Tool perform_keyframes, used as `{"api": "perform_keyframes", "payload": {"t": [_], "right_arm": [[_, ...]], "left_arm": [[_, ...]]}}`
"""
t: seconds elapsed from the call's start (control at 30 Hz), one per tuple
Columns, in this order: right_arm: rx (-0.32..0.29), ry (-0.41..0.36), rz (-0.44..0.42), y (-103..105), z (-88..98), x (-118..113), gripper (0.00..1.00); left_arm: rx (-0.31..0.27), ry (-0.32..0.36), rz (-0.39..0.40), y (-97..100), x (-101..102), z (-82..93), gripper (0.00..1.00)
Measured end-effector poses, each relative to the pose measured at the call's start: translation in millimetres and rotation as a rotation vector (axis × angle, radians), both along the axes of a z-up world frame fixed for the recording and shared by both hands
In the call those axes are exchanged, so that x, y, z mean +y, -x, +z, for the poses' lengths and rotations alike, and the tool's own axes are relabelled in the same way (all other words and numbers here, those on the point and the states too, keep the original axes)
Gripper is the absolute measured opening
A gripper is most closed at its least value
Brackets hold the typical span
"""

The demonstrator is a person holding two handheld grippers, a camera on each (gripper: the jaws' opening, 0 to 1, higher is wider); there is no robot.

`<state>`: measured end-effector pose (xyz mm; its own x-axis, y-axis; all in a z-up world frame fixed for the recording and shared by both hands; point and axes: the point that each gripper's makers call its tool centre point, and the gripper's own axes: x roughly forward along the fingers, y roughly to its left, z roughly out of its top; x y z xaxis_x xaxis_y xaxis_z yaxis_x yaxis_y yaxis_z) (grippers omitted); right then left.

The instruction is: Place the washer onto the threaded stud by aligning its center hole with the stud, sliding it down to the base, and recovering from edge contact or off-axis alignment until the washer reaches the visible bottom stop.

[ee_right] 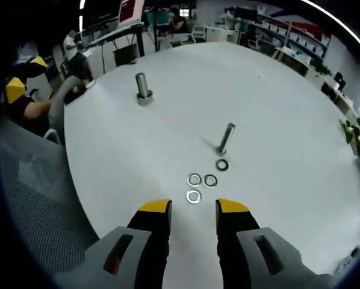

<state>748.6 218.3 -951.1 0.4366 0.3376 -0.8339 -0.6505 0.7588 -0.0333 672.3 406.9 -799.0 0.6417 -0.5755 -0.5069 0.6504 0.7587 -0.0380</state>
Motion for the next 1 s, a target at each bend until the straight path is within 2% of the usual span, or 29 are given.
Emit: {"api": "perform_keyframes", "payload": {"t": [0.1,0.37,0.47,0.53,0.7,0.9,1.0], "right_arm": [[0.032,0.011,-0.002,-1.4,-8.4,-0.9,0.27],[0.064,0.023,0.017,-4.8,-18.5,3.2,0.25],[0.08,0.04,0.055,-2.6,-21.1,5.5,0.21],[0.063,0.046,0.088,-4.6,-20.6,7.1,0.21],[0.082,0.047,0.104,-6.7,-20.9,7.9,0.2],[0.126,0.09,0.182,-7.5,-21.6,8.8,0.19],[0.148,0.103,0.189,-8.6,-22.2,8.5,0.18]], "left_arm": [[0.017,-0.001,0.006,-0.4,1.4,-2.9,0.24],[0.017,-0.007,-0.009,0.6,-1.5,-4.0,0.24],[0.025,-0.006,-0.009,1.0,-1.4,-5.4,0.24],[0.025,-0.008,-0.009,1.4,-1.4,-5.3,0.24],[0.031,-0.008,-0.008,1.7,-0.8,-6.5,0.24],[0.037,-0.015,-0.022,3.1,-2.9,-8.4,0.23],[0.041,-0.02,-0.028,3.9,-3.7,-9.2,0.23]]}}
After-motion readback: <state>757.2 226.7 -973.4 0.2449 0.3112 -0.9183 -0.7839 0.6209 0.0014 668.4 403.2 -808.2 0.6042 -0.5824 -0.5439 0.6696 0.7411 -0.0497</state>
